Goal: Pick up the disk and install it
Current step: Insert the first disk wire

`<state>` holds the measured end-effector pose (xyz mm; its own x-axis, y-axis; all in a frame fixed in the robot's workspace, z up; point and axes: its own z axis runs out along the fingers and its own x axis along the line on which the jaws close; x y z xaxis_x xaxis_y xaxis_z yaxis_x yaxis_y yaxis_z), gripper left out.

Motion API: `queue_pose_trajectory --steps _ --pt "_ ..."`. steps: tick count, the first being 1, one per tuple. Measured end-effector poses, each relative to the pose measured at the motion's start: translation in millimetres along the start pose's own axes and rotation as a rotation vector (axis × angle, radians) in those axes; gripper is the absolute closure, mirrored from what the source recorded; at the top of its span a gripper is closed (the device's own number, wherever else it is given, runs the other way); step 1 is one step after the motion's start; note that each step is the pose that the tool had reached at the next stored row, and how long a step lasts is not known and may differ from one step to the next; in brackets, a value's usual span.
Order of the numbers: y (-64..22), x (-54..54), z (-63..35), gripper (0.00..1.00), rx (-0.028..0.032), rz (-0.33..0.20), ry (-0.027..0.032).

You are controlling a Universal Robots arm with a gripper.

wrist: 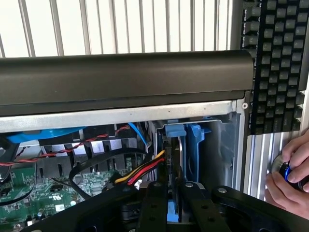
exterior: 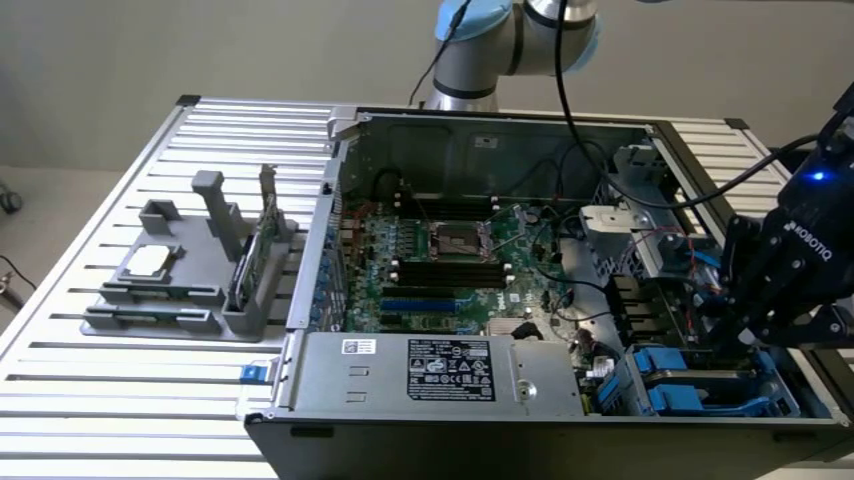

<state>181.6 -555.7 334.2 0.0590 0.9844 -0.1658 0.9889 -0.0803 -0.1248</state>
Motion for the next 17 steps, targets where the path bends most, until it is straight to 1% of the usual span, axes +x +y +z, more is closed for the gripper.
queue_pose_trajectory --steps 9,17 --pt "0.4 -1.1 2.4 0.84 0.0000 0.000 0.0001" --pt "0.4 -1.3 2.6 0.84 0.0000 0.000 0.0000"
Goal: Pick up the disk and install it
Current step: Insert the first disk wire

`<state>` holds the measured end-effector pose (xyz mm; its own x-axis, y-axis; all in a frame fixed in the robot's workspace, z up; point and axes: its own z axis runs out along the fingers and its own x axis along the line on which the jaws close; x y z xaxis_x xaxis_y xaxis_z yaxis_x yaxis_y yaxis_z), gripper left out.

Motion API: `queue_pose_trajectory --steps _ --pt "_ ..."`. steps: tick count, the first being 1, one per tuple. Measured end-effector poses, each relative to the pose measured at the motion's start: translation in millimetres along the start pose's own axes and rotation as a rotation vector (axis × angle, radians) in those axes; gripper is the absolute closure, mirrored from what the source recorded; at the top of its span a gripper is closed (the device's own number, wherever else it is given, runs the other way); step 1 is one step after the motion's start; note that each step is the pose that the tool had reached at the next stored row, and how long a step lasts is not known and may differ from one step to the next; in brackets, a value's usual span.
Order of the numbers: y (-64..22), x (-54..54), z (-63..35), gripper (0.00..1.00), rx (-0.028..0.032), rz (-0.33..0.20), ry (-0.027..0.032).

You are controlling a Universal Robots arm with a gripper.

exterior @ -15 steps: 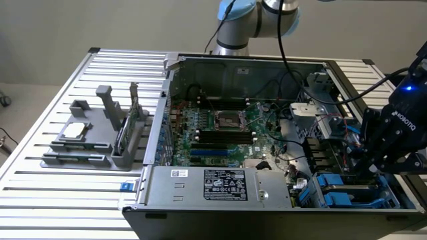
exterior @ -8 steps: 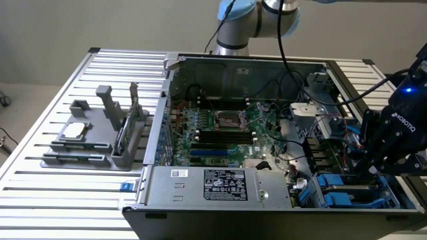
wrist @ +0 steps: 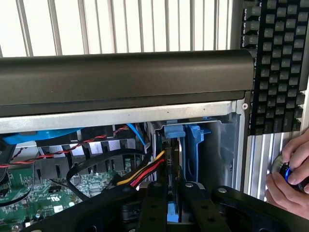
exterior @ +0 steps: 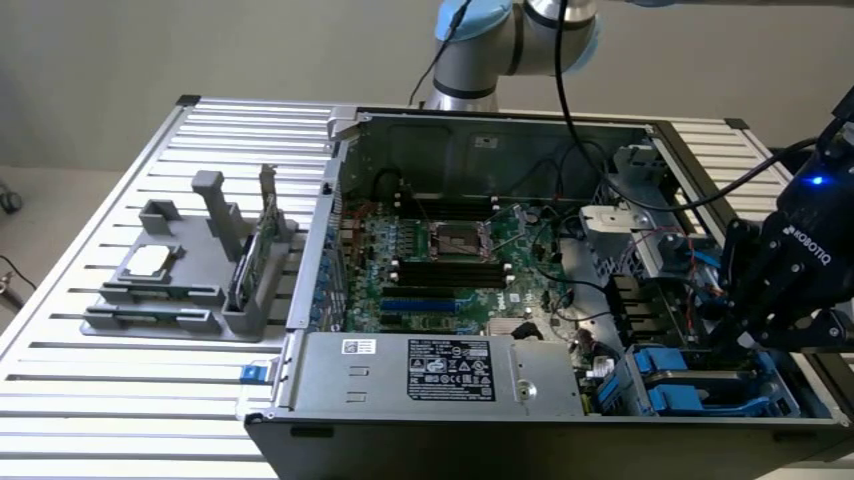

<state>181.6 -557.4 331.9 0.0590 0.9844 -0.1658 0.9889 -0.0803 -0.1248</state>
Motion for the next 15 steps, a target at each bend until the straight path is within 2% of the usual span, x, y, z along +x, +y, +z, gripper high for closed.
queue_pose_trajectory --steps 6,7,10,12,15 --pt "-0.5 -0.2 -1.3 0.82 0.0000 0.000 0.0014" --pt "-1.0 -0.5 -2.7 0.76 0.0001 0.000 0.0016" --pt "-2.7 -2.0 -9.6 0.76 0.0002 0.000 0.0031" --pt "-5.4 -3.5 -13.8 0.76 0.0002 -0.001 0.0042" --pt "-15.2 -6.3 -13.7 0.76 0.0003 -0.001 0.0055"
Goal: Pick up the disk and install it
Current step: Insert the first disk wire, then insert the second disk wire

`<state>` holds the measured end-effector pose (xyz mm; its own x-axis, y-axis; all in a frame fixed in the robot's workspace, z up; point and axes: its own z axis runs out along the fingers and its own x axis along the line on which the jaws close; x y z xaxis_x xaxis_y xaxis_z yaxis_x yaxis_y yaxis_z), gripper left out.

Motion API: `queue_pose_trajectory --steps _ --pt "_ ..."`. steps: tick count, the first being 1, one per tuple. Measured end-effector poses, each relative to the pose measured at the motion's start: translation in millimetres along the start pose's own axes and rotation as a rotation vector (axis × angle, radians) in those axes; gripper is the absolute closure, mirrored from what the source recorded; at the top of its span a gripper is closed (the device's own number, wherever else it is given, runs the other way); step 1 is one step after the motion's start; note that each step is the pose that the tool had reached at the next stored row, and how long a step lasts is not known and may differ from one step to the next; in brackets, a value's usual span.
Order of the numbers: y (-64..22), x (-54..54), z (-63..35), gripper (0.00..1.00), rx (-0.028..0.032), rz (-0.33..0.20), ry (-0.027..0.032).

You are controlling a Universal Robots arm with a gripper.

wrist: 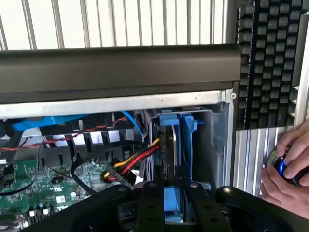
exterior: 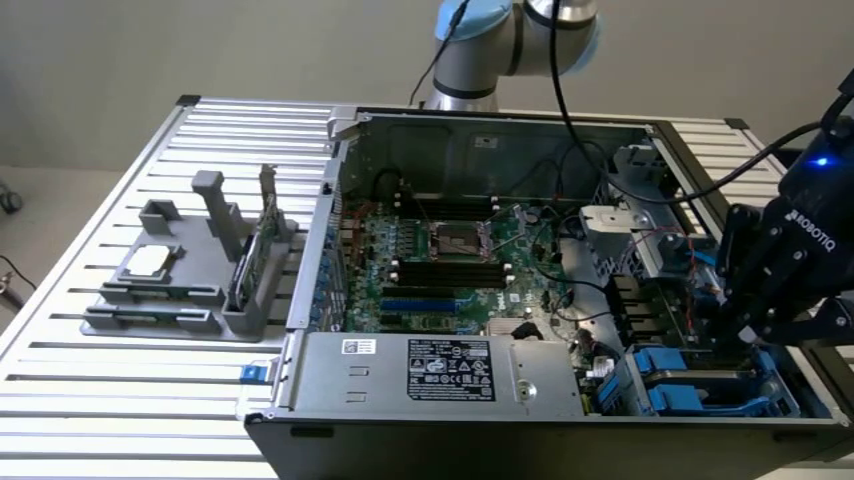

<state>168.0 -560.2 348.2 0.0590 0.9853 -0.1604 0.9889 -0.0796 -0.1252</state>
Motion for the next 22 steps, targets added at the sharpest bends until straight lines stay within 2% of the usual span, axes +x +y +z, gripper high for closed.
queue_pose_trajectory --steps 5,8,22 --pt "-20.2 -4.1 2.4 0.76 0.0000 0.000 0.0008" --pt "-26.3 -4.9 2.3 0.76 0.0001 0.000 0.0013" --pt "-26.9 -4.9 2.4 0.76 0.0001 0.000 0.0013"
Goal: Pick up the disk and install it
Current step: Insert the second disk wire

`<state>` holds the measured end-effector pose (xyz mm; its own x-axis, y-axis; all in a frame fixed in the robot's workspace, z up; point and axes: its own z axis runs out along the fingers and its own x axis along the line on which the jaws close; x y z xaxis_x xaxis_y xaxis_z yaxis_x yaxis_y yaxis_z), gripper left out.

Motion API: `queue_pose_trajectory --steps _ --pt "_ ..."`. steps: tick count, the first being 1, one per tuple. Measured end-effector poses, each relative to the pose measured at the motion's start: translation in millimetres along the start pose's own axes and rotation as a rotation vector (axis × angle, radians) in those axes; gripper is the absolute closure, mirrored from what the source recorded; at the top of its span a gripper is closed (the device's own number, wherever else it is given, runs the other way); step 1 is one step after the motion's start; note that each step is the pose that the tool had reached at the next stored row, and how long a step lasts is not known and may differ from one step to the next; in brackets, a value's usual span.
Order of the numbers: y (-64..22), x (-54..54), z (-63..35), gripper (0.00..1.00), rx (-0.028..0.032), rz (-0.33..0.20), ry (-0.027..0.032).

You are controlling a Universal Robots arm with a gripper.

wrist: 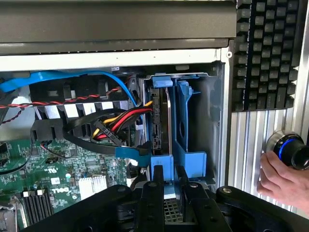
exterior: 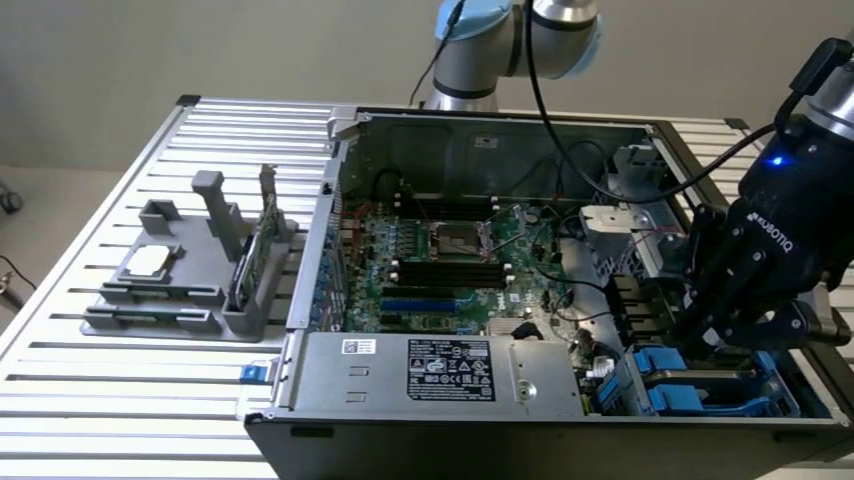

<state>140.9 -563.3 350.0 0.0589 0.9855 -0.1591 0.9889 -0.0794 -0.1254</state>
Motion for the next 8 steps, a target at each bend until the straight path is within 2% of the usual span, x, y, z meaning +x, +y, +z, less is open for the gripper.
queue_pose_trajectory --steps 8 --pt "-0.2 0.8 0.1 0.76 -0.0001 0.000 0.0025"
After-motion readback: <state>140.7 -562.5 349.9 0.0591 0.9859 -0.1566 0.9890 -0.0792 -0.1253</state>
